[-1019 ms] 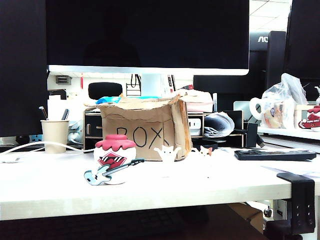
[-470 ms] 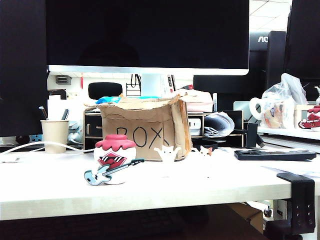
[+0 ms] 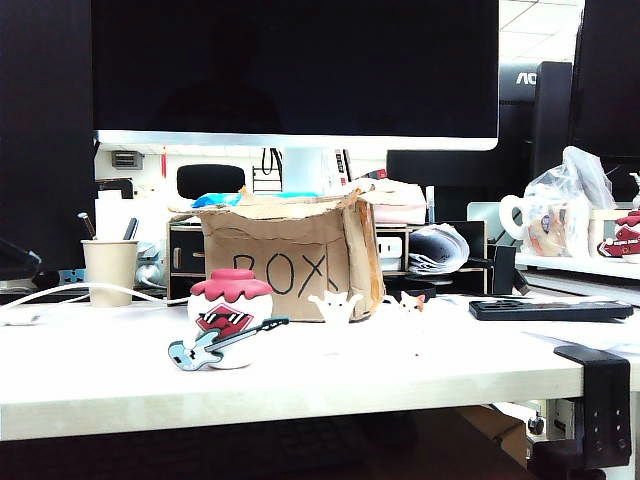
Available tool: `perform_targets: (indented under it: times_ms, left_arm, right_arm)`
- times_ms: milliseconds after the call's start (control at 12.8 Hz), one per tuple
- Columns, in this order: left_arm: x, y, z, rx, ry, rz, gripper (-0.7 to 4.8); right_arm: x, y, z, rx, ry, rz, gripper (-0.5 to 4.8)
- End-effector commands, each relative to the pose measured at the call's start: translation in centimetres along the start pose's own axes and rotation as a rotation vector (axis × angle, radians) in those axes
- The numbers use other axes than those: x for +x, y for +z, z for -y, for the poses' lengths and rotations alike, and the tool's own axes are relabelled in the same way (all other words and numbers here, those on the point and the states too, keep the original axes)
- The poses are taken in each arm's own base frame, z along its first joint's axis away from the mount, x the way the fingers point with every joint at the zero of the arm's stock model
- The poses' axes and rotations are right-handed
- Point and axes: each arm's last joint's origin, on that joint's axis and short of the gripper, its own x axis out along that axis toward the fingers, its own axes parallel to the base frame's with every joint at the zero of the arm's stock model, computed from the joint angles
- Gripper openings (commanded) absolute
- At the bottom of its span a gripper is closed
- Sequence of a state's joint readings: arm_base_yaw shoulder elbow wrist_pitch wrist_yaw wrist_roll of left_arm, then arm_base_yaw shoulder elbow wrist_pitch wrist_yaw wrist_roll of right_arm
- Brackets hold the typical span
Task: Put the doll that is least similar in size compared to the others into the paper box.
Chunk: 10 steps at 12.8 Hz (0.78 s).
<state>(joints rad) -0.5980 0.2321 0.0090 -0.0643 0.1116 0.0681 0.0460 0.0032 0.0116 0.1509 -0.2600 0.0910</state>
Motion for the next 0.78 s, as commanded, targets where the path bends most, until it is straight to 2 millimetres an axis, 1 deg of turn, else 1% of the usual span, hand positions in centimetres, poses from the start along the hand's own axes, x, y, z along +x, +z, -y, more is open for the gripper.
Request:
perform_targets:
  times_ms: [78,157,235,313,392,470,548,627,705,784]
  left_arm:
    - [0.0,0.2,0.0,0.004,0.001,0.013,-0.05]
    - [0.0,0.2,0.0,0.004,0.001,0.013,-0.05]
    - [0.0,0.2,0.0,0.004,0.001,0.013,-0.05]
    - [0.0,0.2,0.0,0.004,0.001,0.013,-0.05]
    - [0.0,0.2,0.0,0.004,0.001,0.013,-0.05]
    - [0.0,0.2,0.0,0.004,0.001,0.013,-0.05]
    - [0.0,0.2,0.0,0.004,0.001,0.013,-0.05]
    - [0.0,0.2,0.0,0.004,0.001,0.013,-0.05]
    - [0.0,0.2,0.0,0.004,0.000,0.013,-0.05]
    - [0.0,0.2,0.0,0.004,0.002,0.013,-0.05]
  right_arm:
    - [-0.8,7.3,-0.8,0.214,0.023,0.293,-0.05]
    - [-0.8,9.9,-0.9,0.199,0.018,0.331,-0.05]
    - [-0.1,13.4,-1.1,0.187,0.035,0.355,-0.05]
    - [1.3,16.0,-1.2,0.176,0.112,0.318,-0.05]
    - [3.9,18.3,-1.2,0.164,0.265,0.222,-0.05]
    - [6.6,19.7,-1.1,0.172,0.414,0.112,-0.05]
    - [9.7,20.6,-1.1,0.212,0.549,-0.017,-0.05]
    - [12.9,21.1,-1.8,0.280,0.674,-0.159,-0.05]
    - [15.5,21.1,-3.0,0.302,0.756,-0.261,-0.05]
    - [18.1,20.8,-4.3,0.270,0.821,-0.345,-0.05]
